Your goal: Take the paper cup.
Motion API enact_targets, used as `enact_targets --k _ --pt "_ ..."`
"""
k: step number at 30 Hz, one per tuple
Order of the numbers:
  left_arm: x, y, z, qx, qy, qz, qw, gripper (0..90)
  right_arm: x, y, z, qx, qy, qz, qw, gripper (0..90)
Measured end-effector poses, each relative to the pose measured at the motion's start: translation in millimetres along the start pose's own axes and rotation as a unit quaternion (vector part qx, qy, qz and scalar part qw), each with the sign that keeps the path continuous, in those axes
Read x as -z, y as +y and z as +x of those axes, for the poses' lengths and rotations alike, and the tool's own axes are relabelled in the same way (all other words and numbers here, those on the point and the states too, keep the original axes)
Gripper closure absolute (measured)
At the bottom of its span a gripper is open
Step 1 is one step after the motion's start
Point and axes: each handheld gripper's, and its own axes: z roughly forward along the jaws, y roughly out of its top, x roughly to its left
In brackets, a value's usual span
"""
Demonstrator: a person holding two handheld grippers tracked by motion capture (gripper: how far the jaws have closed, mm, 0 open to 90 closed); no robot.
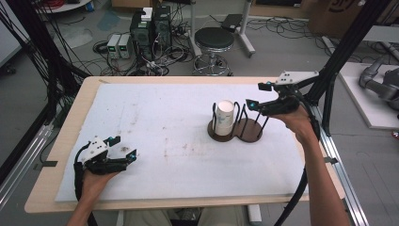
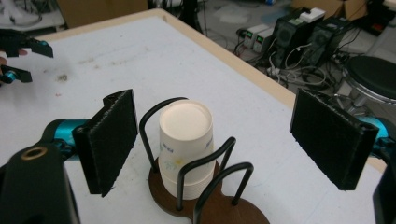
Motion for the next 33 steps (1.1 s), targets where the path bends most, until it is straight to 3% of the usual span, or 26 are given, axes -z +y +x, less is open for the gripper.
enact_targets --k 9,10,15,16,17,18,23,24,33 --pt "0.4 -0.1 1.2 0.004 -0.003 -0.002 1.0 15.4 -28.9 26.2 -7.9 0.025 0.028 0.057 0.9976 15.6" --pt "0.5 -0.1 1.6 0.003 -0.003 -0.001 1.0 15.4 -37.6 28.8 -10.4 0.035 0.033 0.081 0.9955 15.6" --pt "0.2 -0.1 1.1 0.004 -0.004 -0.001 1.0 15.4 -54.1 31.8 -13.4 0.036 0.044 0.109 0.9924 15.6" --pt "0.2 -0.1 1.1 0.004 -0.004 -0.001 1.0 15.4 -63.2 32.0 -13.6 0.04 0.051 0.127 0.9898 15.6" --pt "0.2 -0.1 1.1 0.004 -0.004 -0.001 1.0 15.4 -63.2 32.0 -13.6 0.04 0.051 0.127 0.9898 15.6" --pt "0.2 -0.1 1.2 0.004 -0.004 -0.001 1.0 15.4 -71.8 32.4 -12.5 0.047 0.059 0.143 0.9868 15.6" --pt "-0.1 0.0 1.4 0.005 -0.004 0.001 1.0 15.4 -87.4 33.5 -8.7 0.055 0.073 0.164 0.9821 15.8" --pt "0.0 0.0 1.4 0.005 -0.004 0.001 1.0 15.4 -94.3 34.3 -7.6 0.063 0.075 0.18 0.9788 15.8" --pt "-0.3 0.1 1.7 0.006 -0.005 0.003 1.0 15.4 -106.0 31.1 -6.5 0.069 0.085 0.209 0.9717 16.0"
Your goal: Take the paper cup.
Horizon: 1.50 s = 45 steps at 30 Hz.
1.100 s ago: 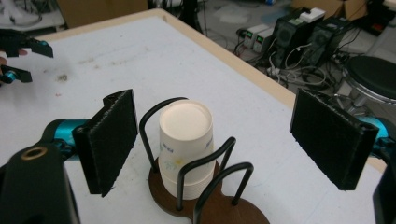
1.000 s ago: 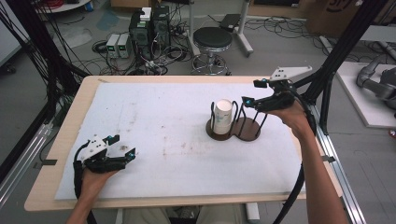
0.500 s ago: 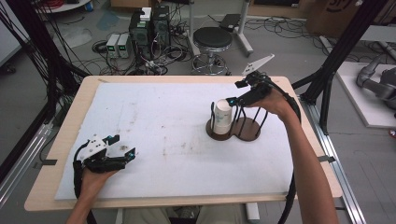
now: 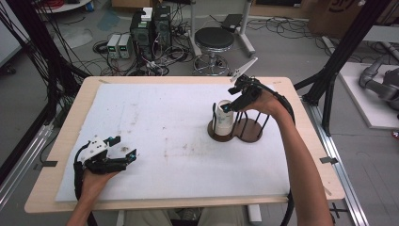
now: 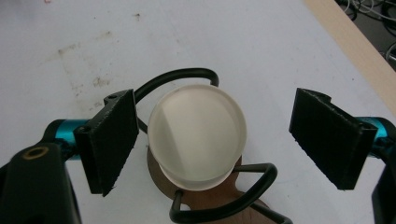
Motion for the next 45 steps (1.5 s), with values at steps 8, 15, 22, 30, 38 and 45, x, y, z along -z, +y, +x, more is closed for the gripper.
enact_targets --k 8,15,22,30,38,45 --pt "-0.2 0.2 -0.4 -0.004 0.001 0.002 1.0 15.4 -5.0 -0.5 3.9 0.012 0.0 0.029 0.9995 16.5" --pt "0.0 0.2 -0.4 -0.003 0.001 0.002 1.0 15.4 -13.3 0.1 5.5 0.02 0.003 0.05 0.9985 16.5" --pt "-0.2 0.1 -0.4 -0.003 0.001 0.001 1.0 15.4 -19.3 0.7 7.4 0.027 0.006 0.065 0.9975 16.5" --pt "-0.5 0.2 -0.5 -0.003 0.002 0.001 1.0 15.4 -21.7 0.4 6.7 0.027 0.012 0.073 0.9969 21.1" --pt "-0.7 0.2 -1.1 -0.003 0.003 0.002 1.0 15.4 -22.0 -0.2 5.1 0.025 0.014 0.078 0.9966 28.8" --pt "-1.0 0.3 -1.0 -0.003 0.004 0.003 1.0 15.4 -20.9 0.0 5.2 0.025 0.015 0.078 0.9965 34.0"
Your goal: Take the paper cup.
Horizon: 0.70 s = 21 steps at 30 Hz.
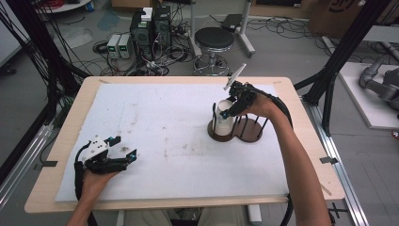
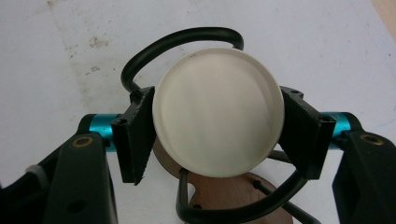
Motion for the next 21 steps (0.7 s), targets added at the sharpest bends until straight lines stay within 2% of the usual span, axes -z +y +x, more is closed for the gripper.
enact_targets --k 21 --pt "0.1 0.1 -0.2 -0.002 0.0 0.001 1.0 15.4 5.4 -1.2 -0.2 -0.008 0.0 -0.01 0.9999 35.7"
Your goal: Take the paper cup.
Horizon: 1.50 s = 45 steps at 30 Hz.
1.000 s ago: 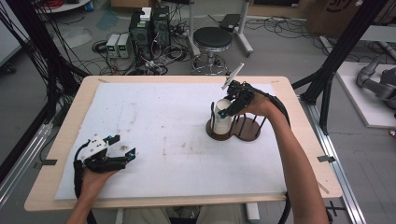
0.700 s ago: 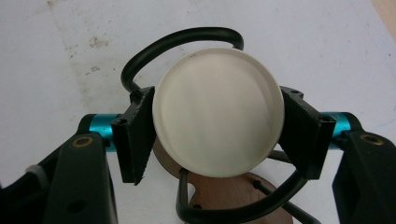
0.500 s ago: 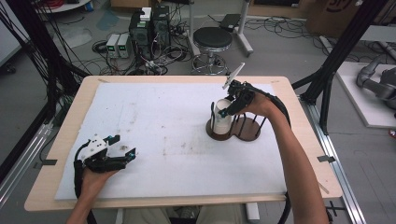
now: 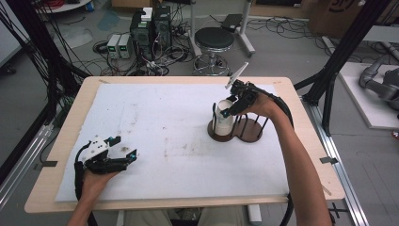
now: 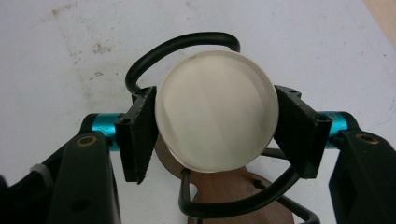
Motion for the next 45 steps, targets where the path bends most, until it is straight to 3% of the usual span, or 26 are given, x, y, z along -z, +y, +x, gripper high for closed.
enact_targets --k 12,17,22,27,33,40,45 --pt "-0.1 0.1 0.0 -0.002 0.0 0.001 1.0 15.4 16.7 0.2 0.3 -0.013 -0.005 -0.023 0.9996 36.6" --pt "-0.2 0.0 -0.2 -0.002 0.001 0.001 1.0 15.4 37.6 9.3 2.2 -0.012 -0.01 -0.043 0.9989 36.9" --pt "-0.2 0.1 -0.2 -0.002 0.001 0.001 1.0 15.4 52.5 17.8 4.5 -0.006 -0.013 -0.045 0.9989 37.1" --pt "-0.2 0.1 -0.3 -0.002 0.002 0.001 1.0 15.4 78.4 30.6 8.8 0.002 -0.027 -0.061 0.9978 37.5" --pt "-0.3 0.1 -0.3 -0.002 0.001 0.002 1.0 15.4 94.3 36.3 11.7 0.008 -0.037 -0.071 0.9967 37.5" --pt "-0.3 0.1 -0.4 -0.002 0.001 0.002 1.0 15.4 104.6 34.4 15.2 0.008 -0.043 -0.082 0.9956 37.5" --pt "-0.2 0.0 -0.2 -0.002 0.0 0.001 1.0 15.4 109.5 25.8 21.8 0.003 -0.032 -0.114 0.9929 37.4"
